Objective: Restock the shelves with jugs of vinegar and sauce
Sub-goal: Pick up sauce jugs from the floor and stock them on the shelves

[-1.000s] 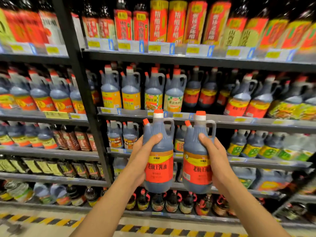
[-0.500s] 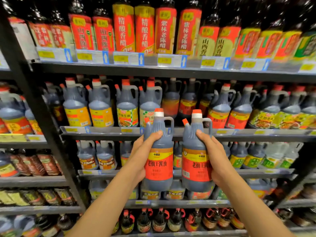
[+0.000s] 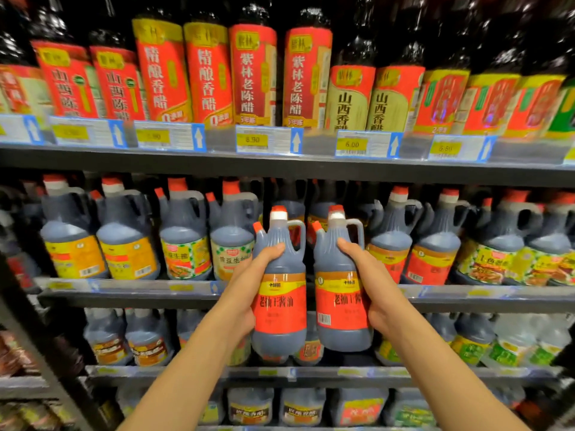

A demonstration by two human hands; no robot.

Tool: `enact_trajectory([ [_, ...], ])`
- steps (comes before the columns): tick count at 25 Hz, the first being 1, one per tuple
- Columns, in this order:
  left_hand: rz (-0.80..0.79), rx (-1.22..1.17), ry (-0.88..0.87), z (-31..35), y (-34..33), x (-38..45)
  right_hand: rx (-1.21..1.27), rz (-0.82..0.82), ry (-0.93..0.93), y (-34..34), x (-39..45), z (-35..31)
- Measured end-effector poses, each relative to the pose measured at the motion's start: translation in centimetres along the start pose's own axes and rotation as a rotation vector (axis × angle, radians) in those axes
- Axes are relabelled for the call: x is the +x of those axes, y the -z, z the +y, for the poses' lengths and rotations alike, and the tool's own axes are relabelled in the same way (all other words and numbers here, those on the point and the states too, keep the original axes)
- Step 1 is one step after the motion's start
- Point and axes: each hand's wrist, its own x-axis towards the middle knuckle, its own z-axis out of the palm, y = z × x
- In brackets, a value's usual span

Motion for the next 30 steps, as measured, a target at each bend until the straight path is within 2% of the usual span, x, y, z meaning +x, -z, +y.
enact_trajectory([
  [12,-0.046,-0.002,-0.022,2.5,-2.4,5.3,-0.041,0.064,-0.018,0.2,6.0,-3.3],
  [16,-0.014,0.011,-0.042,3.1,-3.0,6.1,-0.017,0.074,-0.008,0.4,6.4,-4.0],
  [24,0.083,-0.007,-0.115,4.5,-3.3,7.3,0.07,0.08,0.111,-0.7,7.0,-4.1],
  [30,0.111,0.003,-0.26,3.2,-3.8,8.4,0.011,0.189,0.236,-1.6,7.8,-2.6],
])
